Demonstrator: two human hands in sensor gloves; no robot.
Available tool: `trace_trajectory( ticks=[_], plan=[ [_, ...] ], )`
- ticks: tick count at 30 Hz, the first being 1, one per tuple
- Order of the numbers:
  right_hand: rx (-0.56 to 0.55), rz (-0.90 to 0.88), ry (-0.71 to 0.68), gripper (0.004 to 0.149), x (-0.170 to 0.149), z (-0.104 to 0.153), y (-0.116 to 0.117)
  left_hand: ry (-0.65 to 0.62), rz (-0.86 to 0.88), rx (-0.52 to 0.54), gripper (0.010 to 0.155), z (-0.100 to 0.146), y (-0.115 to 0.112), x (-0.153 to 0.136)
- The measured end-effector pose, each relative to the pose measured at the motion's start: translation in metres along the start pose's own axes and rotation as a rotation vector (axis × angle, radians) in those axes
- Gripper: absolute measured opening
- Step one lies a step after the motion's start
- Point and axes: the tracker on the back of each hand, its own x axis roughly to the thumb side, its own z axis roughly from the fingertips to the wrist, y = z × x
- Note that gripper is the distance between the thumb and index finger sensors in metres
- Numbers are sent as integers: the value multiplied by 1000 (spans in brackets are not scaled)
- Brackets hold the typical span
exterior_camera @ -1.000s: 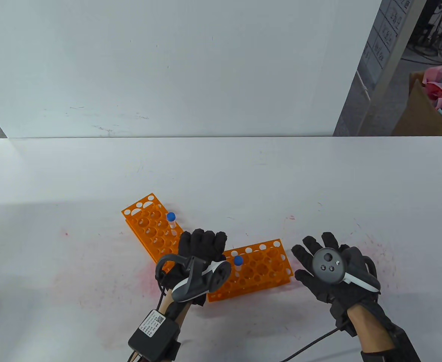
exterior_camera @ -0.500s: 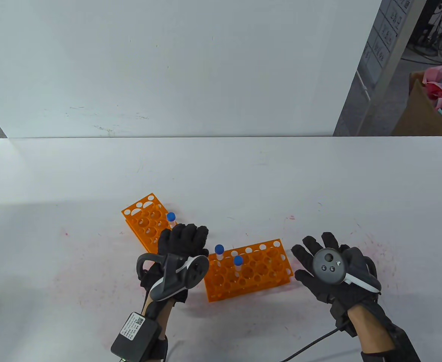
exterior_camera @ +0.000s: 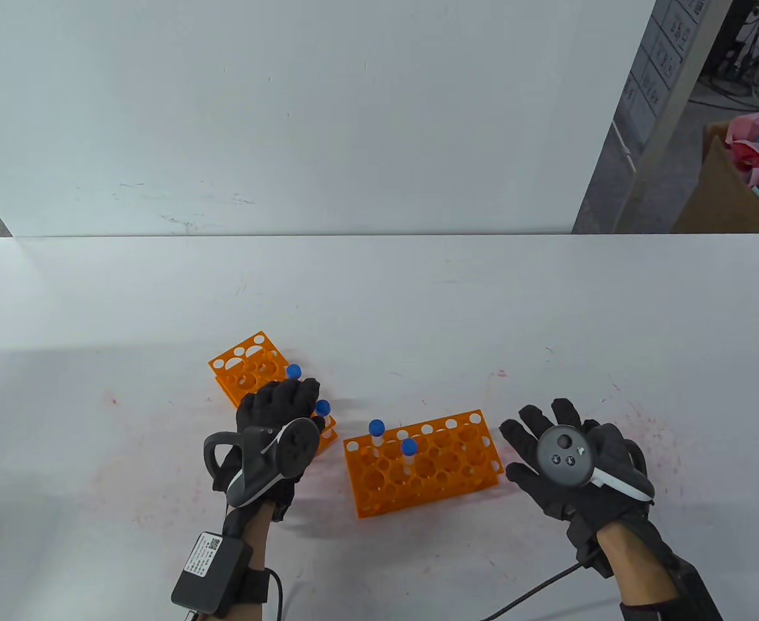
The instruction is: Transfer 4 test tubes between racks (Left hand only)
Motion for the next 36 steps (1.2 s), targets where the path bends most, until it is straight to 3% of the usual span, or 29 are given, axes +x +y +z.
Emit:
trace_trajectory(
  ticks=[18, 36],
  plan=[
    [0, -8, -2, 64, -1, -1, -1, -67, -121, -18, 56, -7, -12, 30],
    [0, 2, -8, 64, 0, -1, -1, -63, -129, -12, 54, -6, -15, 31]
  ],
)
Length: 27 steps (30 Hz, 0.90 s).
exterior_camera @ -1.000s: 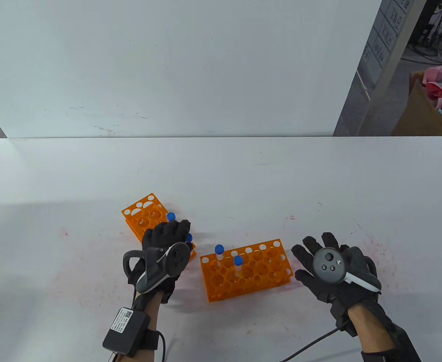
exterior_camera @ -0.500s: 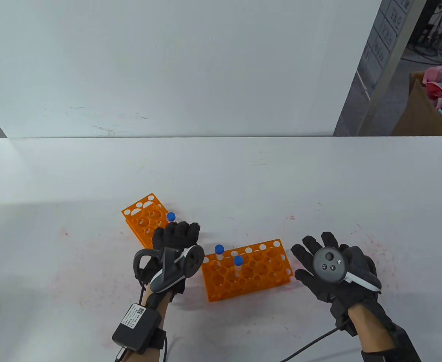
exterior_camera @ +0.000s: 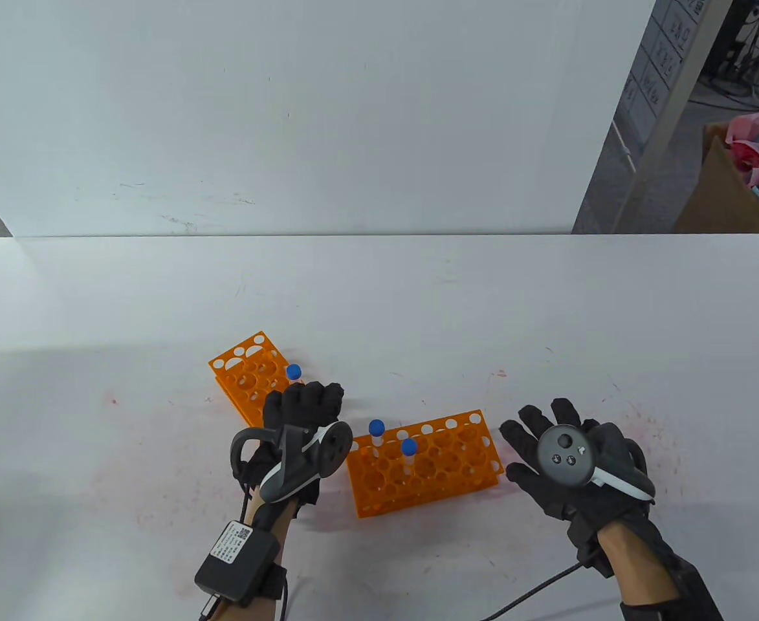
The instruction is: Transfer 4 test tubes between racks (Left hand only)
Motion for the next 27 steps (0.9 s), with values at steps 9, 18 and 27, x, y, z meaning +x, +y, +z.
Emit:
trace_trajectory(
  ticks=[9, 18, 27],
  plan=[
    [3, 3, -1, 64, 0, 0, 0, 3, 22, 37, 54, 1, 3, -3],
    [11, 5, -3, 64, 1, 0, 1, 21, 79, 109, 53, 9, 21, -11],
    [17, 4, -2, 64, 1, 1, 1, 22, 98, 155, 53, 15, 35, -12]
  ],
)
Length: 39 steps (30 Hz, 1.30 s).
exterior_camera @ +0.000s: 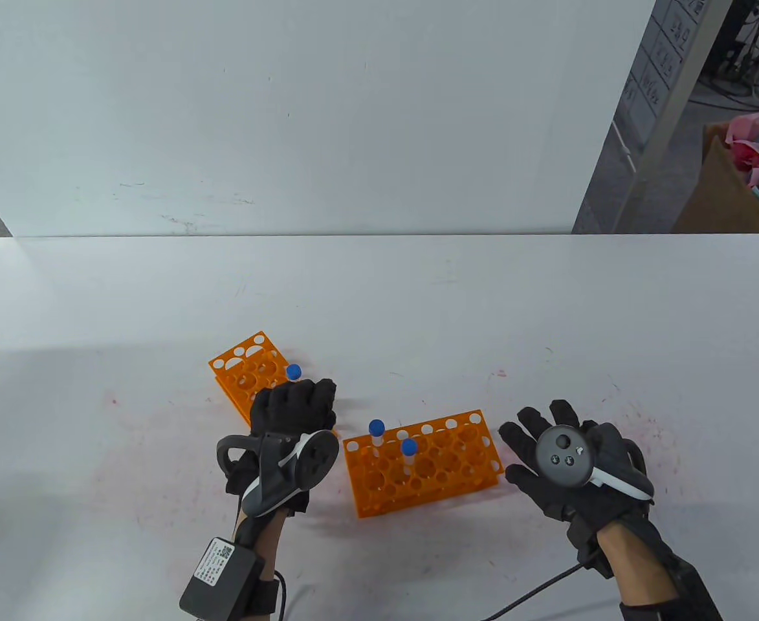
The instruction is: Transfer 4 test tubes between racks (Left hand only)
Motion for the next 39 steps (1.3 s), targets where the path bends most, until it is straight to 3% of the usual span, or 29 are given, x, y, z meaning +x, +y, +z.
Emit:
trace_trajectory(
  ticks=[22, 39],
  plan=[
    [9, 6, 0, 64, 1, 0, 1, -115, 71, 14, 53, 10, 33, 28],
    [19, -4, 8, 64, 0, 0, 1, -251, 184, -12, 54, 17, 35, 58]
  ],
)
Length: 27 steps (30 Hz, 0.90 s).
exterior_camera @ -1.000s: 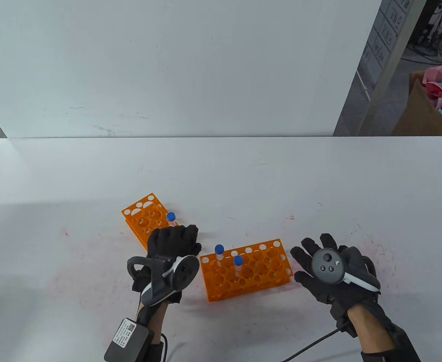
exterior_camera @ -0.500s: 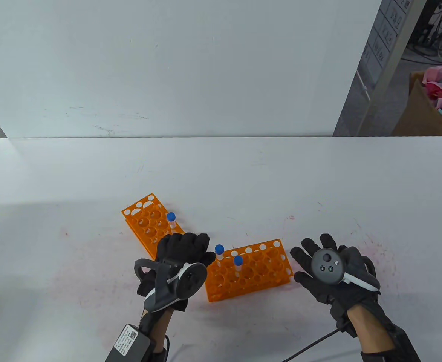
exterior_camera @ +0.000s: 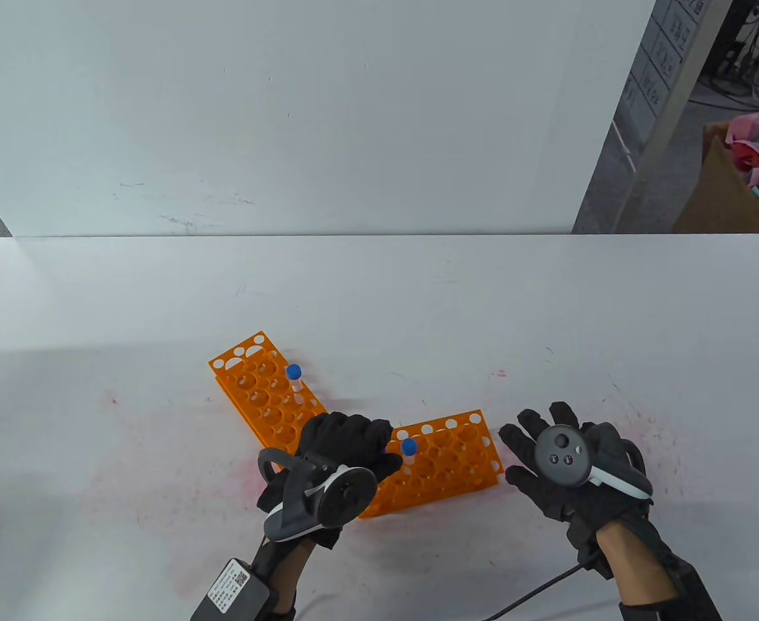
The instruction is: Transfer 4 test tubes between racks (Left hand only)
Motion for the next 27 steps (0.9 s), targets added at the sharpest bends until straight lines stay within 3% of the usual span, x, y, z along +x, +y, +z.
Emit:
trace_trajectory(
  ticks=[27],
  plan=[
    [-5, -12, 1, 64, -2, 0, -1, -75, -9, -235, 53, -4, -28, 13]
  ],
)
